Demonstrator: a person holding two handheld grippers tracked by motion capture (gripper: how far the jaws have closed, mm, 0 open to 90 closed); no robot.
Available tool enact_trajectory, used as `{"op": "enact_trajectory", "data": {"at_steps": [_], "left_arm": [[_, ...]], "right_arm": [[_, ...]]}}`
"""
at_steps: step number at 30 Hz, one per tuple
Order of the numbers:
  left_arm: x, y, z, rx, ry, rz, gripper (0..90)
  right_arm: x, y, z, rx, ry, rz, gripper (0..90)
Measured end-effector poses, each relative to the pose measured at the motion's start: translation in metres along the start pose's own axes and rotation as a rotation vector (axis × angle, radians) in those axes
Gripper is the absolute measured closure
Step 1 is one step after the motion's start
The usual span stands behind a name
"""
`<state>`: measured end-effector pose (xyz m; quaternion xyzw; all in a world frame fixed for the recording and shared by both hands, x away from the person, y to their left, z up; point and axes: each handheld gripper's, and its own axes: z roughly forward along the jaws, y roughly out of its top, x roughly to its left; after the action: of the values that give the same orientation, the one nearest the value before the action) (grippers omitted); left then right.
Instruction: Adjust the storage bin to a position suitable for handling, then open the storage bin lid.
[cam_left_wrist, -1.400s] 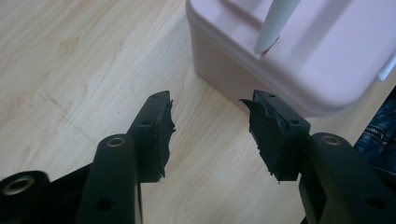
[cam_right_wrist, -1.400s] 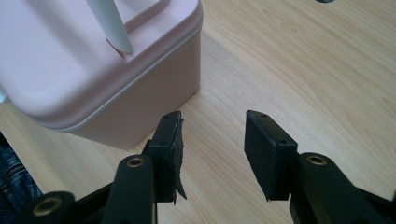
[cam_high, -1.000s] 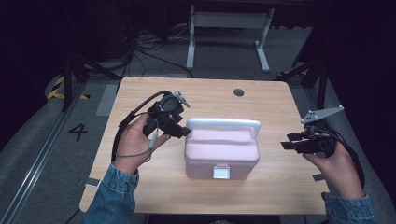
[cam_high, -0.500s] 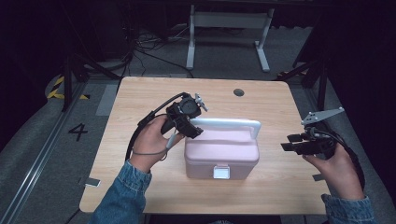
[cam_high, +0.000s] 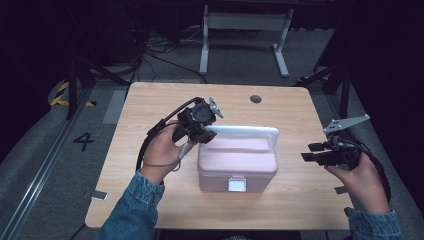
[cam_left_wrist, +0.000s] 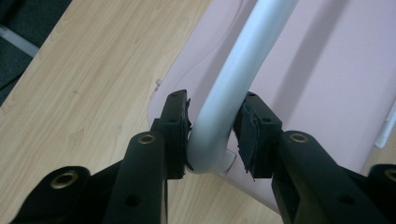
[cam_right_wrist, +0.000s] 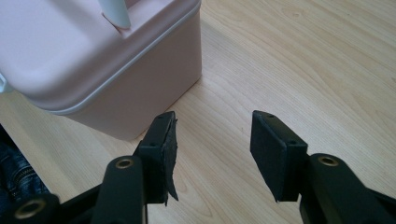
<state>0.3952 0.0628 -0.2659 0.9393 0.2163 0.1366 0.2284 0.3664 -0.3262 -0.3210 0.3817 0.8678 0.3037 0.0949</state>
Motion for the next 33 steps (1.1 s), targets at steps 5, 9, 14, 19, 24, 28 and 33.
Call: {"op": "enact_trajectory", "data": {"at_steps": [5,9,14,19,24,28,33], "left_arm": [[0.006,0.002,-0.006,-0.013,-0.038,-0.012,66.6],[0.012,0.005,-0.010,-0.012,-0.063,-0.034,66.3],[0.020,0.010,-0.013,-0.007,-0.088,-0.051,66.1],[0.027,0.012,-0.014,-0.015,-0.132,-0.095,65.7],[0.030,0.013,-0.014,-0.014,-0.138,-0.106,65.3],[0.034,0.014,-0.014,-0.014,-0.145,-0.126,65.1],[0.042,0.014,-0.014,-0.040,-0.156,-0.161,64.4]], "right_arm": [[0.000,0.000,0.001,-0.001,0.004,0.002,51.1],[-0.001,0.000,0.000,-0.010,0.008,0.002,51.2],[0.000,0.001,-0.002,-0.025,0.018,0.006,51.6],[0.001,0.001,-0.004,-0.043,0.032,0.004,51.5],[0.005,0.004,-0.004,-0.064,0.052,-0.011,50.2],[0.013,0.007,-0.003,-0.073,0.049,-0.041,45.8],[0.025,0.013,0.001,-0.069,0.060,-0.093,44.4]]}}
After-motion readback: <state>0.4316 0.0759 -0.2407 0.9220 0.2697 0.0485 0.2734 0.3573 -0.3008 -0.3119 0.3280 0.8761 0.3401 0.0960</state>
